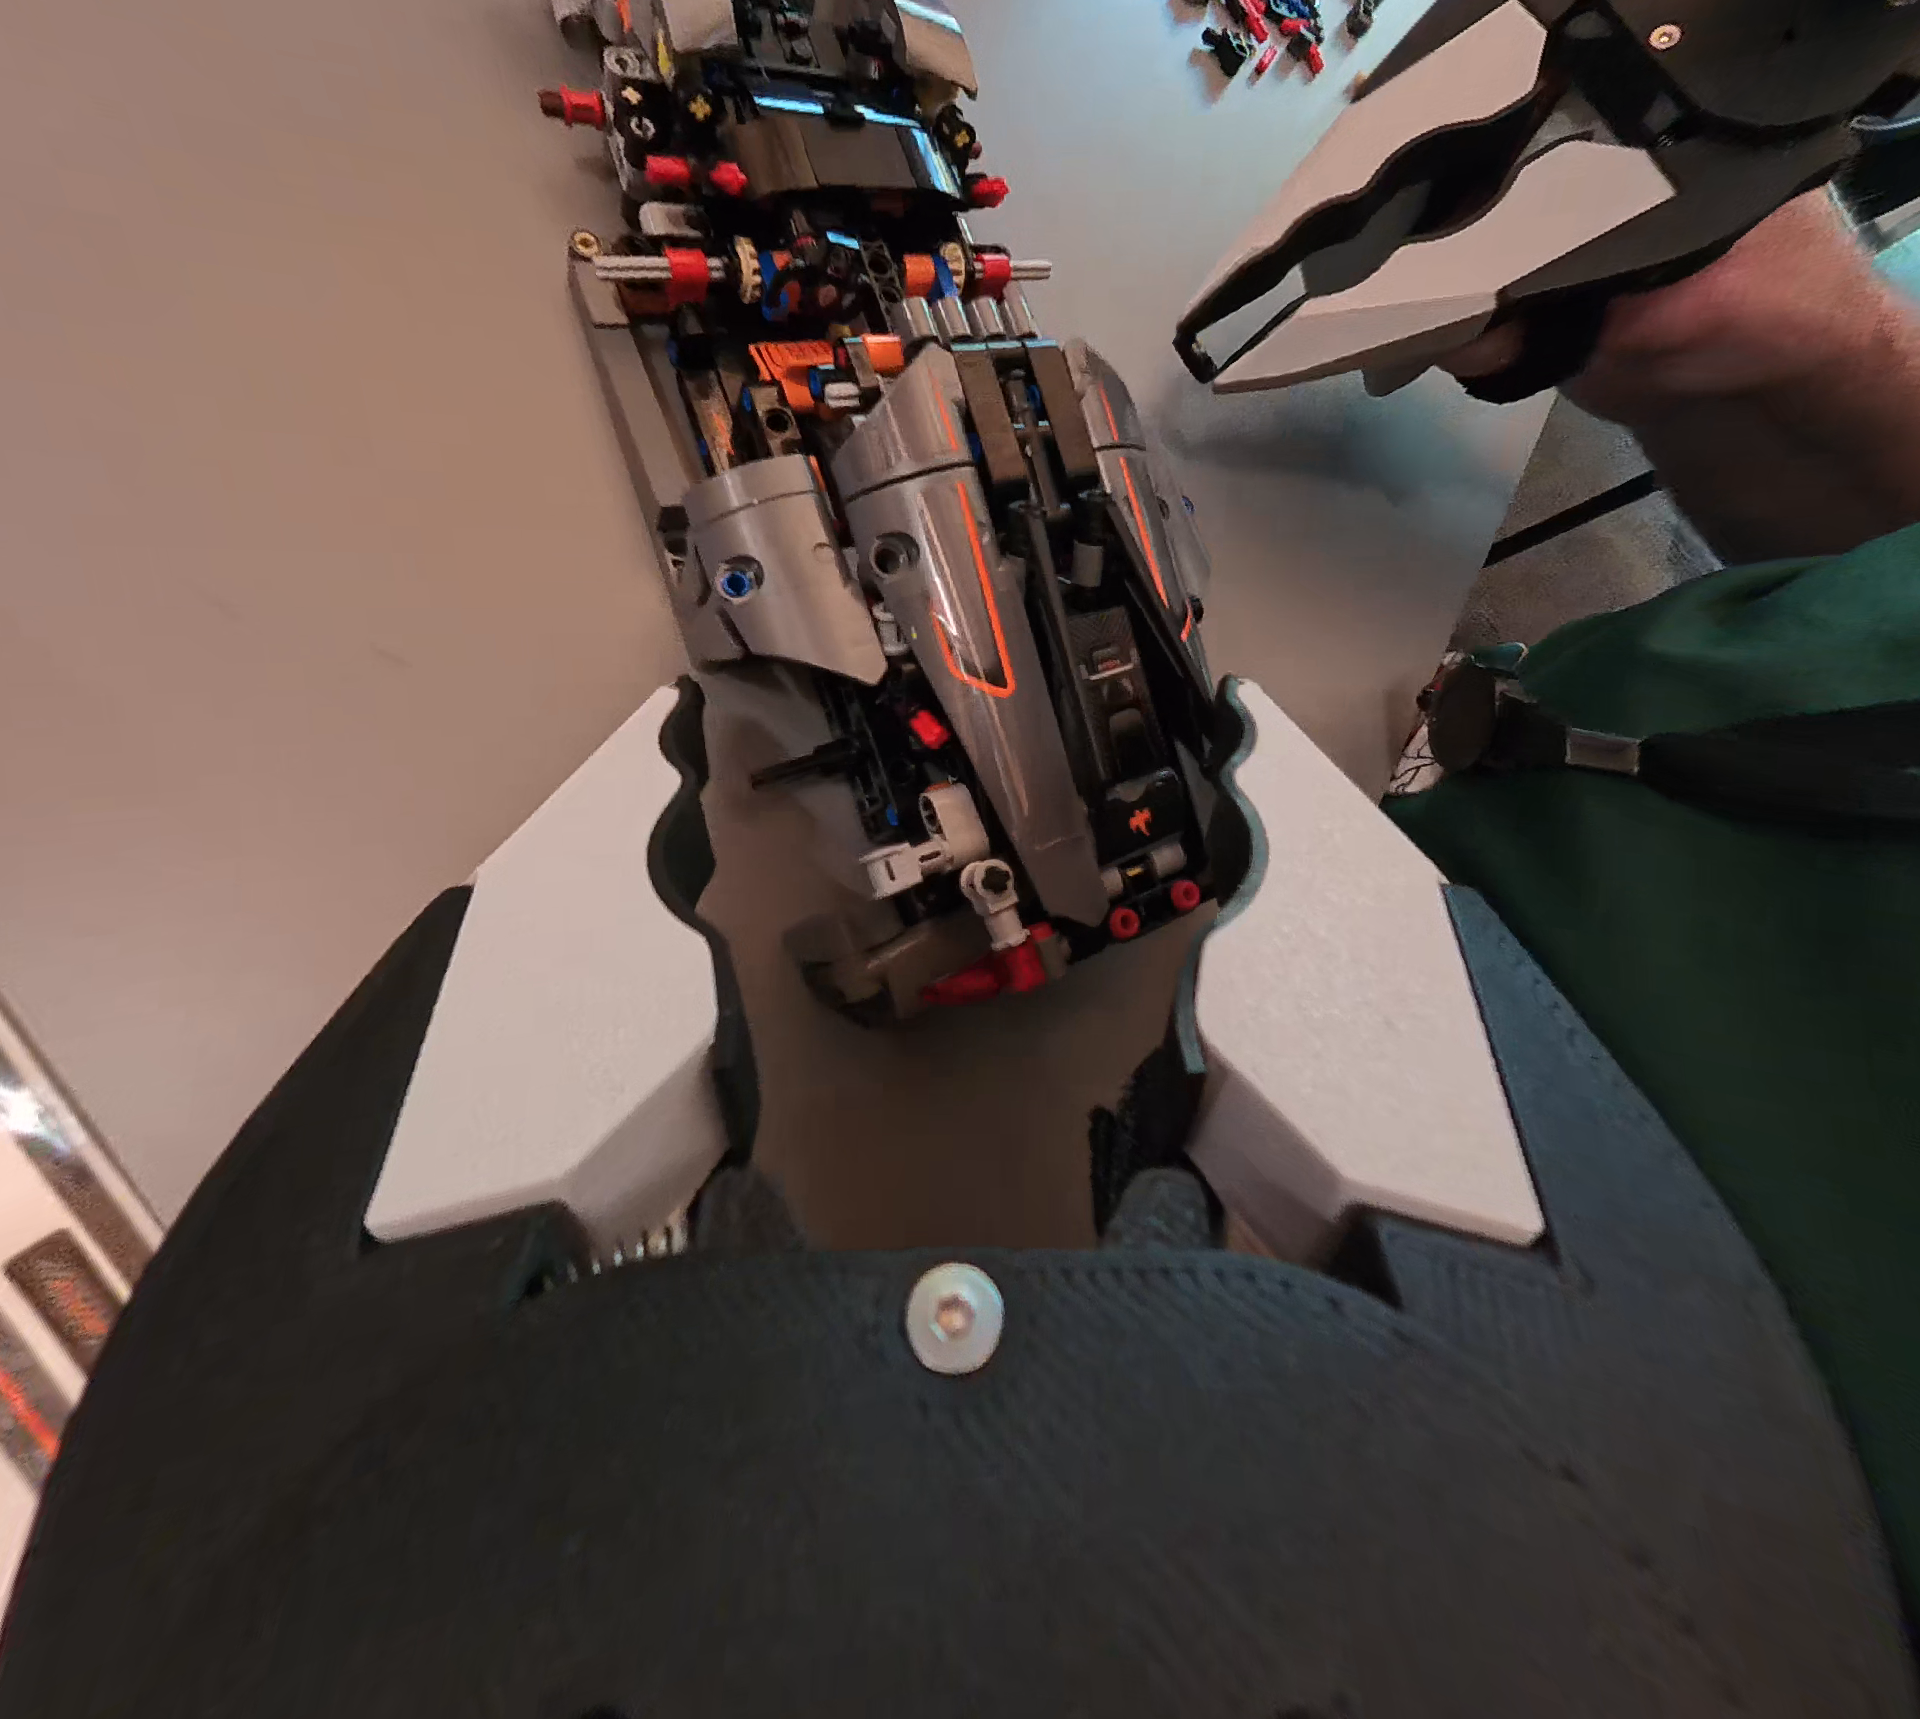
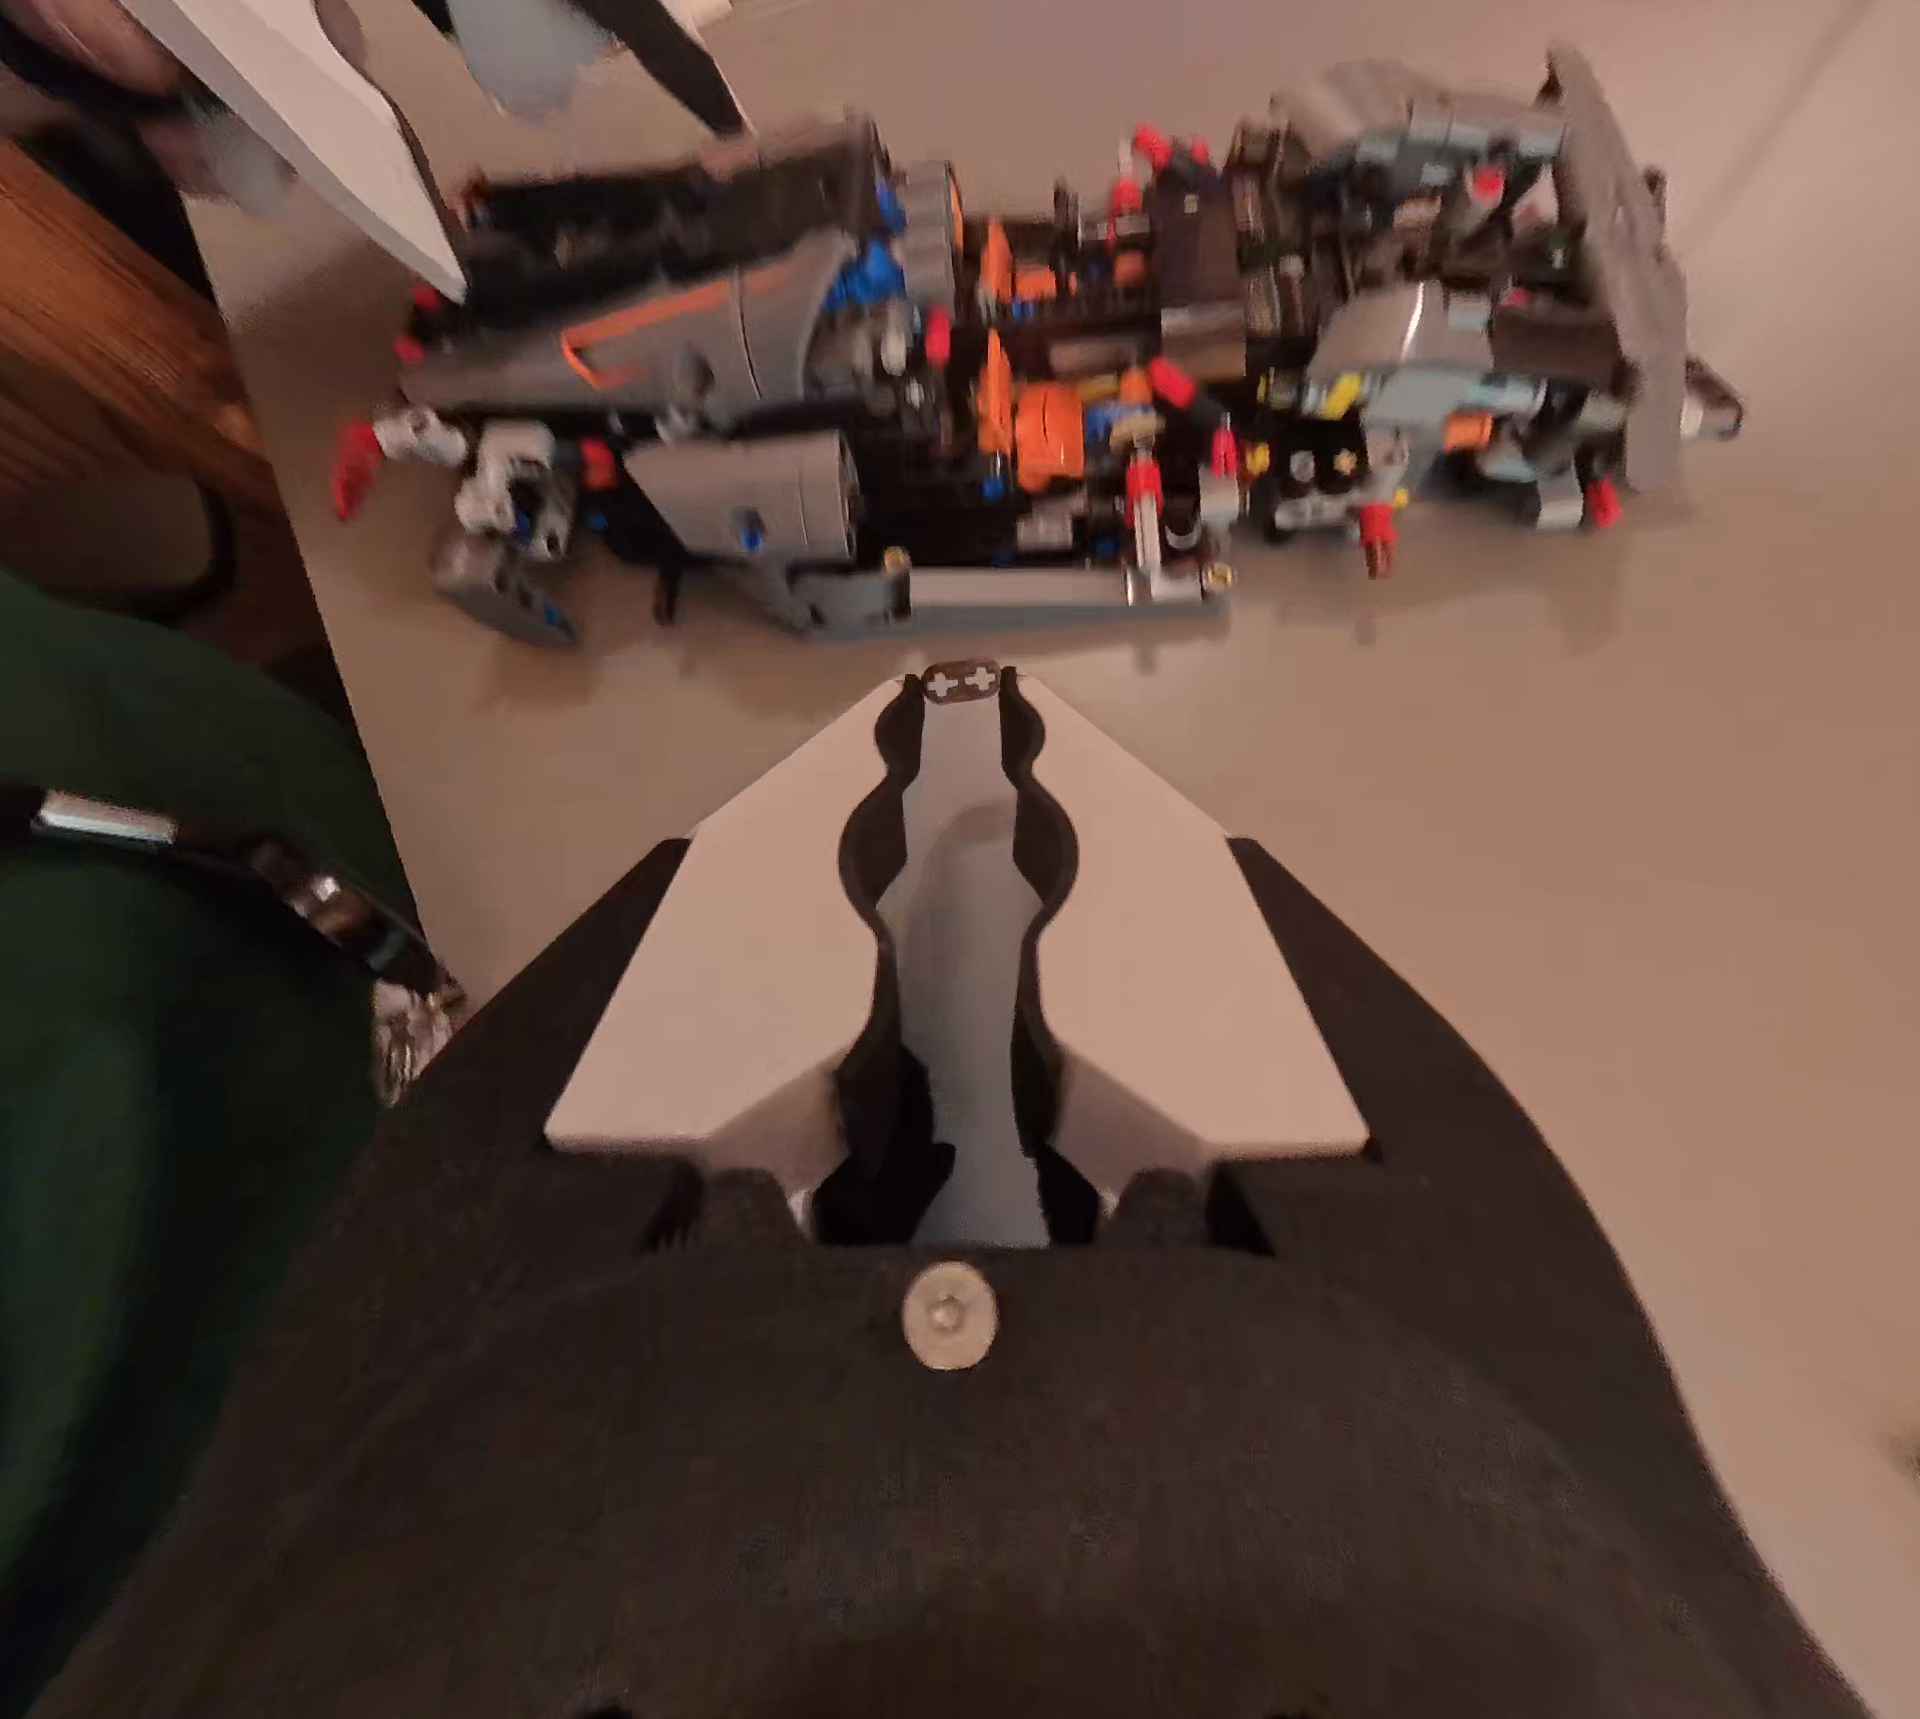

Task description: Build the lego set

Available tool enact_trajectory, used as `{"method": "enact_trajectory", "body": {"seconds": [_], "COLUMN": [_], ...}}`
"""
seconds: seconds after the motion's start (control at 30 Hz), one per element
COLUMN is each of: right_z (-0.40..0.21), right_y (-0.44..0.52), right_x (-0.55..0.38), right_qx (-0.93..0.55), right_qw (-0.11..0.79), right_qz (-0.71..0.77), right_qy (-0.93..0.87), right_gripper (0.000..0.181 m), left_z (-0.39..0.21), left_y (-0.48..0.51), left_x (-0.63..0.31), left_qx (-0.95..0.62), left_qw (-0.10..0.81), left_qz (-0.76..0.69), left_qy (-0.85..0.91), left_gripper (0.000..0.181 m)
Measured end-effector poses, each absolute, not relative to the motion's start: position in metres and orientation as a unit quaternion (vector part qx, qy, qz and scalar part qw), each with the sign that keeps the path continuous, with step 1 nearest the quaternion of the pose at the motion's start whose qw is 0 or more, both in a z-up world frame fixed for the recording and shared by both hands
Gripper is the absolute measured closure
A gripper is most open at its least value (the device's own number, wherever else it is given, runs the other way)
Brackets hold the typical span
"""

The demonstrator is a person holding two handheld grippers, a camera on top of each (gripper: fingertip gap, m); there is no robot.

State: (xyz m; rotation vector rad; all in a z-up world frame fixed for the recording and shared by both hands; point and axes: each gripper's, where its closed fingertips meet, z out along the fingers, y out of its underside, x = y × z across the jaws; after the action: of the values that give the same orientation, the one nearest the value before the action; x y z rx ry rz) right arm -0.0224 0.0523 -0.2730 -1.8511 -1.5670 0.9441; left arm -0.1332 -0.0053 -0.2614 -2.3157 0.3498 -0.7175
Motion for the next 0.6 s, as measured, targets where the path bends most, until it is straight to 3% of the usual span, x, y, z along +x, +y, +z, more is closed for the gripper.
{"method": "enact_trajectory", "body": {"seconds": [0.6], "right_z": [-0.258], "right_y": [0.055], "right_x": [-0.082], "right_qx": [-0.641], "right_qw": [0.291], "right_qz": [0.46], "right_qy": [-0.541], "right_gripper": [0.169], "left_z": [-0.257], "left_y": [0.031], "left_x": [-0.12], "left_qx": [-0.878], "left_qw": [0.316], "left_qz": [-0.285], "left_qy": [0.218], "left_gripper": [0.098]}}
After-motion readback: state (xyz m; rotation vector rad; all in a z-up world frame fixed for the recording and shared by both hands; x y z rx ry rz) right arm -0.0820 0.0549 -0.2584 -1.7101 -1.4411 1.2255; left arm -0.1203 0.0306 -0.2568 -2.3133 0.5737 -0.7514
